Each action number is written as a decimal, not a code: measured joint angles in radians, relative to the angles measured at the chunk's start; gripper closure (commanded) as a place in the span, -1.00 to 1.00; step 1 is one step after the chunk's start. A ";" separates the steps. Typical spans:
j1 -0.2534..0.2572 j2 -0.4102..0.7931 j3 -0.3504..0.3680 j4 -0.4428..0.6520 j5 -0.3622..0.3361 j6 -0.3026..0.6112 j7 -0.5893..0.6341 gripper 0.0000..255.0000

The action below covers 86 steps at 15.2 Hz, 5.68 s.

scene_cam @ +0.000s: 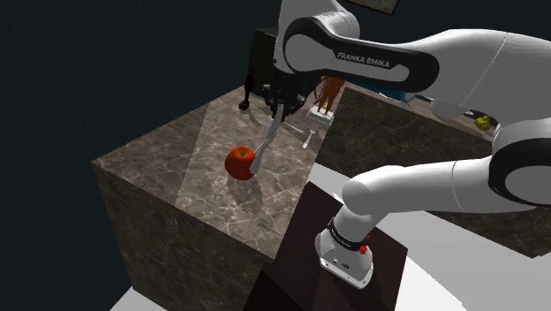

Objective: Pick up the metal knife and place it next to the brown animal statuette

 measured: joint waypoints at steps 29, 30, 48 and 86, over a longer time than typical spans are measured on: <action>-0.191 0.757 0.050 0.735 -0.328 -0.036 0.002 1.00; -0.188 0.802 0.051 0.782 -0.351 -0.046 0.005 1.00; -0.178 0.986 0.038 0.812 -0.451 0.079 0.044 1.00; -0.166 1.124 -0.012 0.524 -0.589 0.466 0.202 1.00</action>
